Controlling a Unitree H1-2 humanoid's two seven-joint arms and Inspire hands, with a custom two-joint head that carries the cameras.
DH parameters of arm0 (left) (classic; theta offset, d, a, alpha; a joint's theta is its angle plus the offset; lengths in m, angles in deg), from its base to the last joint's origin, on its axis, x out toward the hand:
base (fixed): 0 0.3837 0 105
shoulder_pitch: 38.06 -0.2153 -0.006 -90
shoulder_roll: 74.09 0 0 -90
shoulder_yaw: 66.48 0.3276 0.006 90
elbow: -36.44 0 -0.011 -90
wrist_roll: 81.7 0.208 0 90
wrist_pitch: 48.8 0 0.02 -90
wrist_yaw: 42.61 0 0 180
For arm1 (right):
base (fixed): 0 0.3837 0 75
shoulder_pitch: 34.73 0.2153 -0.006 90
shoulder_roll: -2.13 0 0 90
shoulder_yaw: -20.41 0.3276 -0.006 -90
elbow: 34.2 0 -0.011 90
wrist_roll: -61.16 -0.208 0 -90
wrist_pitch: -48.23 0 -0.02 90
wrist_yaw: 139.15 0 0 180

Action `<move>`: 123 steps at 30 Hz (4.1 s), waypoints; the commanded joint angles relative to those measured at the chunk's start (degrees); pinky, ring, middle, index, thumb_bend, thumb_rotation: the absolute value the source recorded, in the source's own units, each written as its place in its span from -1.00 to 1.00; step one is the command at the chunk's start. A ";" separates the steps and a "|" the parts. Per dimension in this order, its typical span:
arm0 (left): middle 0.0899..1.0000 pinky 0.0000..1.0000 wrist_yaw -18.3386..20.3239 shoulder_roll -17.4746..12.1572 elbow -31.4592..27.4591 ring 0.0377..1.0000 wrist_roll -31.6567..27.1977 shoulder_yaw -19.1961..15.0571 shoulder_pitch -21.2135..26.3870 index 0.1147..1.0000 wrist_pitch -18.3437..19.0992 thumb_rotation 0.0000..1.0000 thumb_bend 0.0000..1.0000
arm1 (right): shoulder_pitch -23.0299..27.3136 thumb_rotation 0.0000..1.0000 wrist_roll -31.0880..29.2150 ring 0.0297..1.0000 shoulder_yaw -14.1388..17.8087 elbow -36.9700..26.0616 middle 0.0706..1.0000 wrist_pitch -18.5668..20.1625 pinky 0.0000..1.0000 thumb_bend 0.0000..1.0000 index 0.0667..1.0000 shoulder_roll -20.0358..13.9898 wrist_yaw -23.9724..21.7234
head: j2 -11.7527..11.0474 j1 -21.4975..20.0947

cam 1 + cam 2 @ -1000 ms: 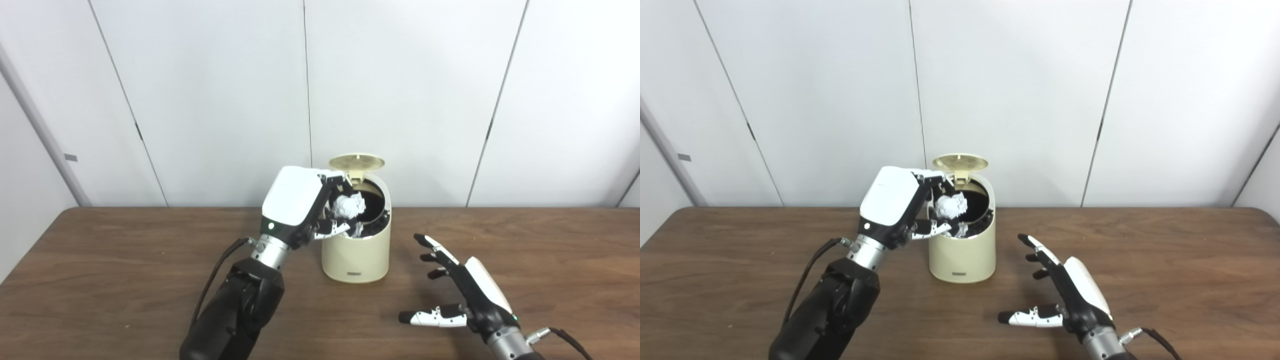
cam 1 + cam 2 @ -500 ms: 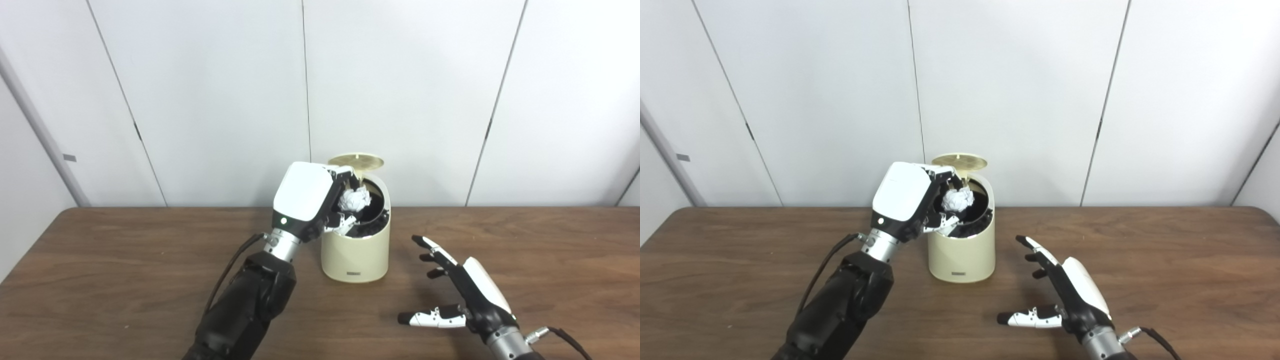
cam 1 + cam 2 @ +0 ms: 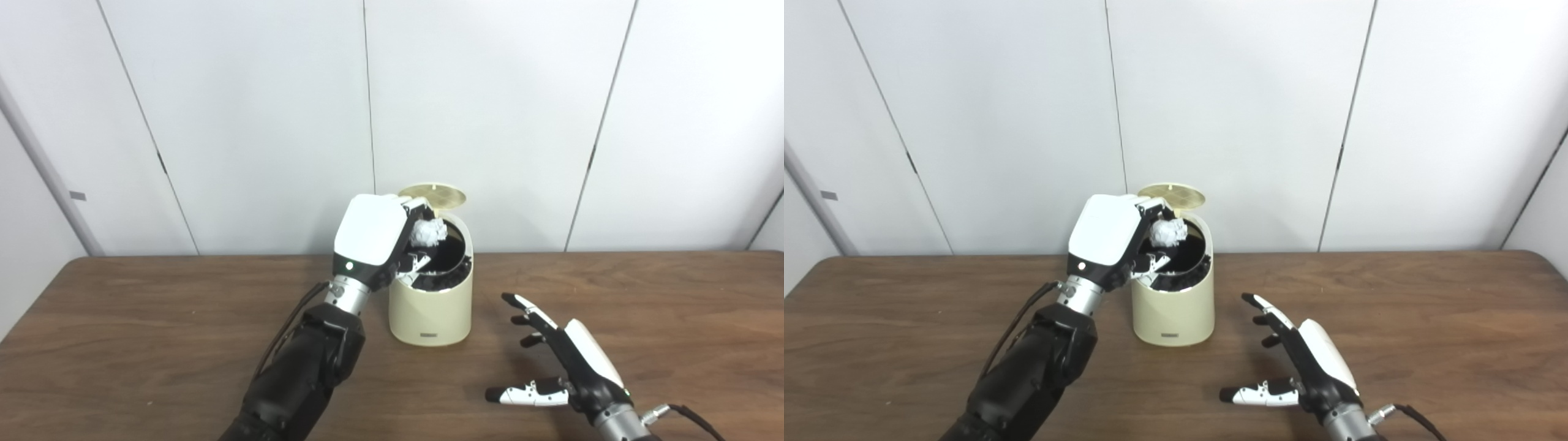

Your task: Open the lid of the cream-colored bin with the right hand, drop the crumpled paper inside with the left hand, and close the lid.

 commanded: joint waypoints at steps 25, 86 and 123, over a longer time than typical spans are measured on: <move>0.04 -0.23 -0.63 -0.63 -7.83 -0.08 -12.39 -3.82 -2.26 0.02 -8.65 -0.77 0.25 | 1.52 -0.56 -1.89 0.67 0.94 -0.77 0.84 -2.05 0.33 0.54 0.83 0.08 1.73 | 0.26 0.41; 0.36 0.10 17.90 2.50 -12.70 0.29 -46.32 -20.92 -27.67 0.40 -14.53 -1.00 0.30 | 24.73 -0.17 1.96 0.63 1.49 2.18 0.75 -1.97 0.35 0.40 0.75 -4.25 0.10 | -0.97 1.81; 0.31 0.06 18.62 3.21 -14.62 0.24 -45.81 -20.51 -28.74 0.40 -13.35 -1.00 0.29 | 35.70 0.47 7.71 0.84 -6.30 4.55 0.67 -1.74 0.72 0.40 0.57 -7.25 -8.88 | 0.32 3.12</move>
